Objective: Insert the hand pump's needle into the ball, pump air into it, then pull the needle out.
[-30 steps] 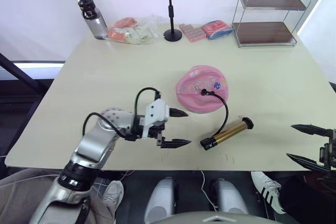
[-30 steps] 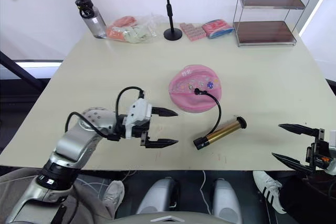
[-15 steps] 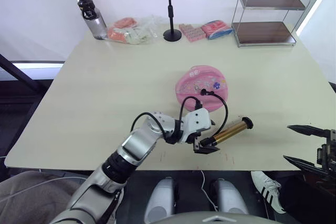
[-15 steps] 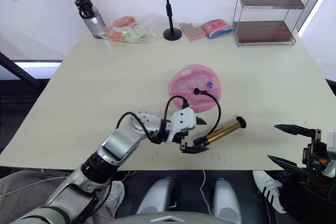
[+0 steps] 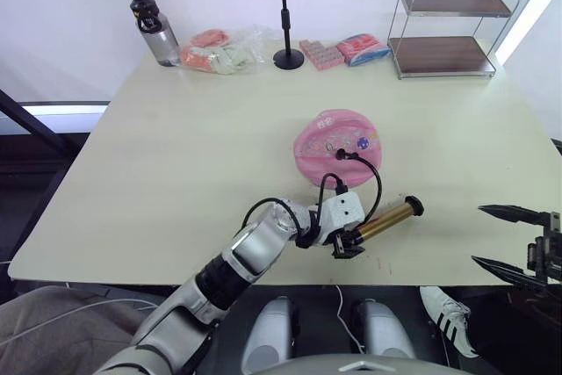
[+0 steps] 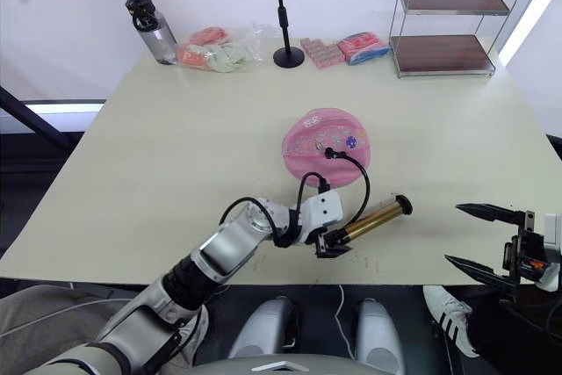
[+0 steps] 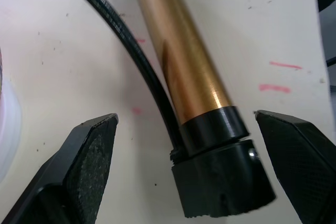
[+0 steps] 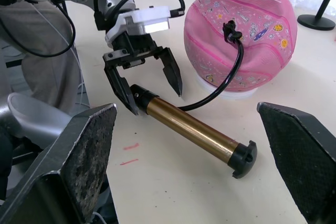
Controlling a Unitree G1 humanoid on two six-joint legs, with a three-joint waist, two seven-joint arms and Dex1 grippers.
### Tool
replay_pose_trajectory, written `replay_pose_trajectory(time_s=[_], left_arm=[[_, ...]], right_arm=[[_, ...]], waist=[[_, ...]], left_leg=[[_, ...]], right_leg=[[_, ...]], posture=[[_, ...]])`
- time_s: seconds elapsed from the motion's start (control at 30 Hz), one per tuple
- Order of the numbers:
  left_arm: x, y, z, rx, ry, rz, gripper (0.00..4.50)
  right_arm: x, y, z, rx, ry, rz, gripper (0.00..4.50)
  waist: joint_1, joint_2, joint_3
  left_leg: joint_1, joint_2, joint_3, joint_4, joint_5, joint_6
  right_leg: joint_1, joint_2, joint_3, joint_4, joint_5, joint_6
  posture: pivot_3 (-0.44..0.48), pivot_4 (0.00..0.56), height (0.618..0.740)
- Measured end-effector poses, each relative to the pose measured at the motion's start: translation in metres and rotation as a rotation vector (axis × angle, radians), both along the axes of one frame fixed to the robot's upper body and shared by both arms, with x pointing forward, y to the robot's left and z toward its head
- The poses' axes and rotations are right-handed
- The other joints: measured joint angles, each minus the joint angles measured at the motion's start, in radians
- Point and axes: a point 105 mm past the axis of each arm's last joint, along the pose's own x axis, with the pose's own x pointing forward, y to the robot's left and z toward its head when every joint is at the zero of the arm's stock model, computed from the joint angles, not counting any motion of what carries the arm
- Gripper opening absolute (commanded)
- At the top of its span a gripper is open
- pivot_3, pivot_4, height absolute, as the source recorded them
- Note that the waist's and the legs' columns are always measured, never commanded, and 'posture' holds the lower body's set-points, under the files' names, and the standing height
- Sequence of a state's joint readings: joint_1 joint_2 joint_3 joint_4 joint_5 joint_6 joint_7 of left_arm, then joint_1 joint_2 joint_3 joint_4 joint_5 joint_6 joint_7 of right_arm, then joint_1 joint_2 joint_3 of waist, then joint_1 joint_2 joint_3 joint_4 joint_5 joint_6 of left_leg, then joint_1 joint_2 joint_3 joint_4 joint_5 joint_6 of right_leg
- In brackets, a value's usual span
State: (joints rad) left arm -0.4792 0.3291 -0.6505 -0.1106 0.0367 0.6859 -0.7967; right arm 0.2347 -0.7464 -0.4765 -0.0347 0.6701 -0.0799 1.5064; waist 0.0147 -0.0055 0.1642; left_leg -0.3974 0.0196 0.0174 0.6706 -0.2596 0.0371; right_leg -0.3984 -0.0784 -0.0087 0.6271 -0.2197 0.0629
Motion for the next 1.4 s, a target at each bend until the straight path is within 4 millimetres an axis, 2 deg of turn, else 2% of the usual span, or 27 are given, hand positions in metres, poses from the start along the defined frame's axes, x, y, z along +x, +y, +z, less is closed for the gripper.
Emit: replay_pose_trajectory(time_s=[0.03,0.1,0.17,0.2,0.23,0.37,0.77,0.9,1.07,1.2,1.4], left_arm=[[0.000,0.001,-0.002,0.005,0.000,0.005,4.47],[0.000,0.002,-0.007,0.020,-0.002,0.019,3.92],[0.000,0.001,-0.007,0.021,-0.001,0.020,3.72],[0.000,0.001,-0.007,0.020,-0.004,0.020,3.13],[0.000,0.001,-0.007,0.020,-0.007,0.020,2.90],[0.001,0.001,-0.006,0.019,-0.018,0.022,1.18],[-0.002,0.018,-0.007,-0.052,0.003,0.062,1.17],[-0.006,0.021,-0.002,-0.134,-0.008,0.052,1.17],[-0.013,0.021,0.017,-0.295,-0.016,0.023,1.17],[-0.018,0.022,0.025,-0.375,-0.038,-0.008,1.17],[-0.020,0.020,0.036,-0.475,-0.069,-0.017,1.17]], right_arm=[[0.000,0.000,0.000,0.000,0.000,0.000,4.50],[0.000,0.000,0.000,0.001,0.000,-0.005,4.50],[0.001,-0.001,0.000,0.000,-0.002,-0.007,4.50],[0.001,-0.001,0.000,-0.001,-0.005,-0.008,4.50],[0.001,-0.001,0.001,-0.002,-0.007,-0.009,4.50],[0.002,-0.001,0.001,-0.002,-0.010,-0.011,4.50],[0.008,0.005,-0.003,0.056,0.011,-0.060,4.50],[0.019,0.016,0.001,0.149,-0.009,-0.126,4.50],[0.035,0.028,0.017,0.325,-0.018,-0.243,4.50],[0.046,0.031,0.023,0.482,0.062,-0.349,4.50],[0.073,0.038,0.034,0.705,0.209,-0.510,4.50]], waist=[[0.000,0.000,0.000],[0.000,0.000,0.000],[0.000,0.000,0.000],[0.000,0.000,0.000],[0.000,0.000,0.000],[0.000,0.000,0.000],[-0.001,0.000,0.000],[0.000,0.001,0.000],[0.001,0.001,-0.001],[0.001,0.001,-0.001],[-0.001,0.001,-0.001]], left_leg=[[0.000,0.000,0.000,0.000,0.000,0.000],[0.000,0.000,-0.001,0.000,0.000,0.000],[0.000,0.000,-0.001,0.000,0.000,0.000],[0.000,0.000,-0.001,0.000,0.000,0.000],[0.000,0.000,-0.001,0.000,0.000,0.000],[0.000,0.000,-0.001,0.000,0.000,0.000],[0.001,0.000,-0.001,0.000,0.000,0.000],[0.000,0.001,-0.001,0.000,0.000,0.000],[0.000,0.002,-0.001,0.000,0.000,0.000],[0.000,0.001,-0.001,0.000,0.000,0.000],[0.000,0.001,0.000,0.000,0.000,0.000]], right_leg=[[0.000,0.000,0.000,0.000,0.000,0.000],[0.000,0.000,0.000,0.000,0.000,0.000],[0.000,0.000,0.000,0.000,0.000,0.000],[0.000,0.000,0.000,0.000,0.000,0.000],[0.000,0.000,0.000,0.000,0.000,0.000],[0.000,0.000,0.000,0.000,0.000,0.000],[0.000,-0.001,0.001,0.000,0.000,0.000],[-0.001,-0.001,0.001,0.000,0.000,-0.001],[-0.001,-0.001,0.001,0.001,0.001,-0.001],[-0.001,-0.002,0.001,0.001,0.001,-0.001],[-0.002,-0.001,0.001,0.001,0.002,-0.002]], posture=[[0.000,0.150,0.740],[0.000,0.150,0.740],[0.000,0.150,0.740],[0.000,0.150,0.740],[0.000,0.150,0.740],[0.000,0.150,0.740],[0.000,0.150,0.740],[0.000,0.150,0.740],[0.000,0.150,0.740],[0.000,0.150,0.740],[0.000,0.150,0.740]])
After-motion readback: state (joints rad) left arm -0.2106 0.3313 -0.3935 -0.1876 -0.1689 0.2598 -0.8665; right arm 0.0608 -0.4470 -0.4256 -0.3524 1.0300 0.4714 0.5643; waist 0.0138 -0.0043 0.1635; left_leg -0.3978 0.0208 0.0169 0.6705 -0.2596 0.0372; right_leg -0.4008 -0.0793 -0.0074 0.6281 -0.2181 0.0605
